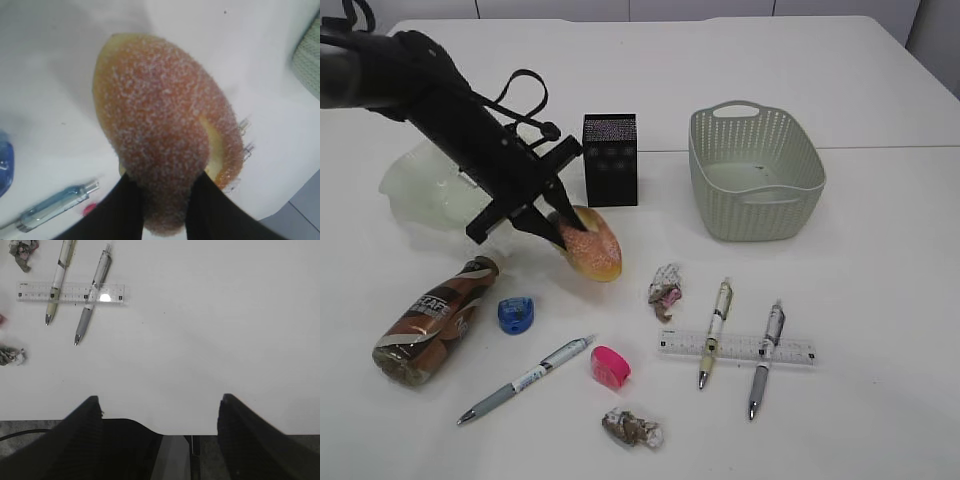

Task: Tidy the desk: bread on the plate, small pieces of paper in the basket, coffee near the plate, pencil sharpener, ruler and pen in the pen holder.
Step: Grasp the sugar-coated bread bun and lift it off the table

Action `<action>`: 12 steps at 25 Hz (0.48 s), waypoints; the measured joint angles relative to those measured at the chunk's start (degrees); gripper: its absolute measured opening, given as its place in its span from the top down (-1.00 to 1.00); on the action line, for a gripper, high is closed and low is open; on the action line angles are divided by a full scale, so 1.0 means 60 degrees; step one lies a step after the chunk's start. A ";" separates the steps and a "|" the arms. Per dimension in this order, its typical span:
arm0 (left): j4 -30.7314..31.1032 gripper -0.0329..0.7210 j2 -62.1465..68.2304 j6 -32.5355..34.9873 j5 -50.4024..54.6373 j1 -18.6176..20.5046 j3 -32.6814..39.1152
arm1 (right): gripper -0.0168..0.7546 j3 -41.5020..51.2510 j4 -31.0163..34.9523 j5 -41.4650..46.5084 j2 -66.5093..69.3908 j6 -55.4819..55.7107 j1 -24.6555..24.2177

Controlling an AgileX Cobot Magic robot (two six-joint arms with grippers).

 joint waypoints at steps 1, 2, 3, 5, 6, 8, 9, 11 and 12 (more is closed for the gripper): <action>0.0019 0.51 0.0000 0.0053 0.0207 0.0037 -0.0196 | -0.41 0.0000 0.0000 0.0005 0.0000 -0.0014 0.0000; 0.0061 0.51 0.0000 0.0085 0.0403 0.0059 -0.0414 | -0.41 0.0000 0.0000 0.0021 0.0000 -0.0014 0.0000; 0.0095 0.51 0.0000 0.0090 0.0614 0.0080 -0.0609 | -0.41 0.0000 0.0000 0.0021 0.0000 -0.0014 0.0000; 0.0231 0.51 0.0000 0.0113 0.0943 0.0104 -0.1127 | -0.41 0.0000 0.0000 0.0021 0.0000 -0.0014 0.0000; 0.0373 0.51 0.0000 0.0123 0.1008 0.0121 -0.1348 | -0.41 0.0000 0.0000 0.0025 0.0000 -0.0014 0.0000; 0.0541 0.51 -0.0009 0.0136 0.1115 0.0221 -0.1833 | -0.41 0.0000 0.0006 0.0025 0.0000 -0.0014 0.0000; 0.0592 0.51 -0.0033 0.0136 0.1156 0.0265 -0.2033 | -0.41 0.0000 0.0022 0.0025 0.0000 -0.0014 0.0000; 0.0658 0.51 -0.0071 0.0136 0.1171 0.0425 -0.2352 | -0.41 0.0000 0.0022 0.0025 0.0000 -0.0014 0.0000; 0.0680 0.51 -0.0080 0.0136 0.1171 0.0526 -0.2502 | -0.41 0.0000 0.0022 0.0042 0.0000 -0.0014 0.0000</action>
